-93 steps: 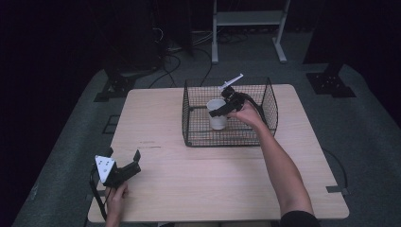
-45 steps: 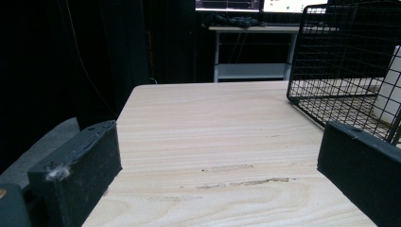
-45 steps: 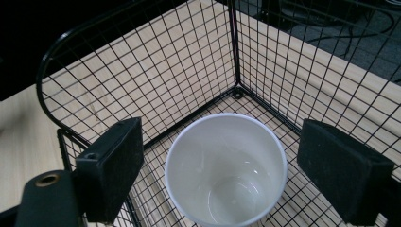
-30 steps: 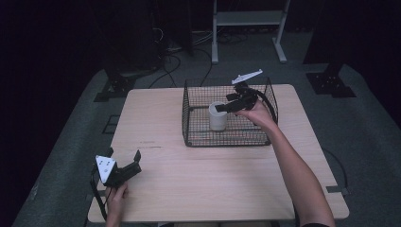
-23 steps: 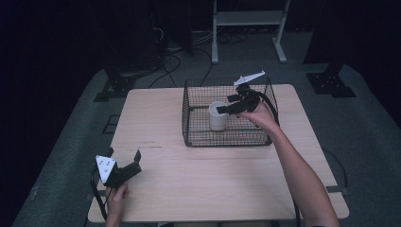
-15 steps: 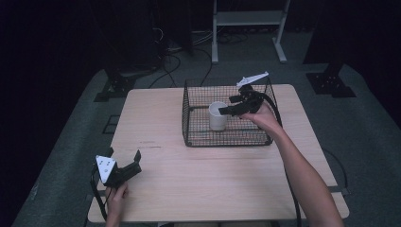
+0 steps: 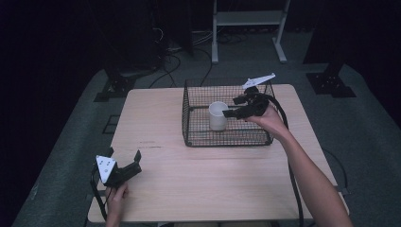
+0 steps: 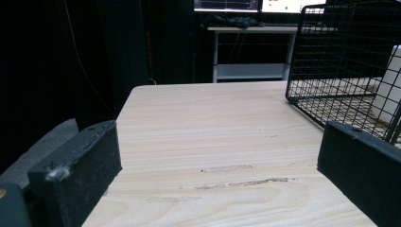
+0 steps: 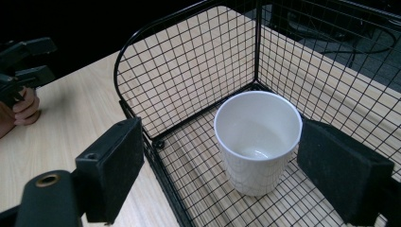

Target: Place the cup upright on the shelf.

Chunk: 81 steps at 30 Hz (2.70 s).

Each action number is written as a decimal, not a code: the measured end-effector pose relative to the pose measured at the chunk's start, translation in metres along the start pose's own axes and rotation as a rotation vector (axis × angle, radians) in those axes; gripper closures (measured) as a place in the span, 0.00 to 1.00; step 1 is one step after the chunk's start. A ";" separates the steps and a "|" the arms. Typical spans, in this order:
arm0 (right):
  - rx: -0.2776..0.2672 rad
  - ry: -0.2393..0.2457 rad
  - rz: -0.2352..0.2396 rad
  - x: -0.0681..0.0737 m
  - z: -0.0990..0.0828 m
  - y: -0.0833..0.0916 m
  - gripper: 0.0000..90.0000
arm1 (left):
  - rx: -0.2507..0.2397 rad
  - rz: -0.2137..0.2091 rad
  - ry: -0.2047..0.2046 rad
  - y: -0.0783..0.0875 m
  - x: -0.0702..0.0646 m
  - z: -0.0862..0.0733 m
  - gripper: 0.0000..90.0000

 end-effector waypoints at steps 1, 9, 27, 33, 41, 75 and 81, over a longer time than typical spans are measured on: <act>-0.001 0.001 0.000 0.000 -0.001 0.001 0.16 | 0.001 0.000 -0.001 0.000 0.000 0.000 0.00; -0.014 -0.007 0.012 0.003 -0.005 0.011 0.16 | 0.002 0.000 -0.002 0.000 0.000 0.000 0.00; -0.020 0.017 0.006 0.012 -0.026 0.029 0.16 | 0.002 0.000 -0.005 0.000 -0.001 0.000 0.00; -0.014 0.022 0.007 0.014 -0.035 0.034 0.16 | 0.002 -0.001 -0.007 0.000 -0.001 0.000 0.00; -0.008 0.026 0.009 0.018 -0.047 0.038 0.16 | 0.002 0.000 -0.008 0.000 -0.001 0.000 0.00; 0.004 0.005 0.001 0.023 -0.100 0.055 0.16 | 0.002 0.001 -0.010 0.000 -0.001 0.000 0.00; -0.012 0.005 -0.004 0.024 -0.104 0.061 0.17 | 0.003 0.001 -0.010 0.000 -0.001 0.000 0.00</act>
Point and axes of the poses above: each handheld gripper's, and its own axes: y roughly backward along the jaws, z roughly out of its top, x roughly to its left, the point moved 4 cm from there along -y, roughly forward along the jaws, and after that the axes turned 7 degrees about -z, right-handed, at the moved point
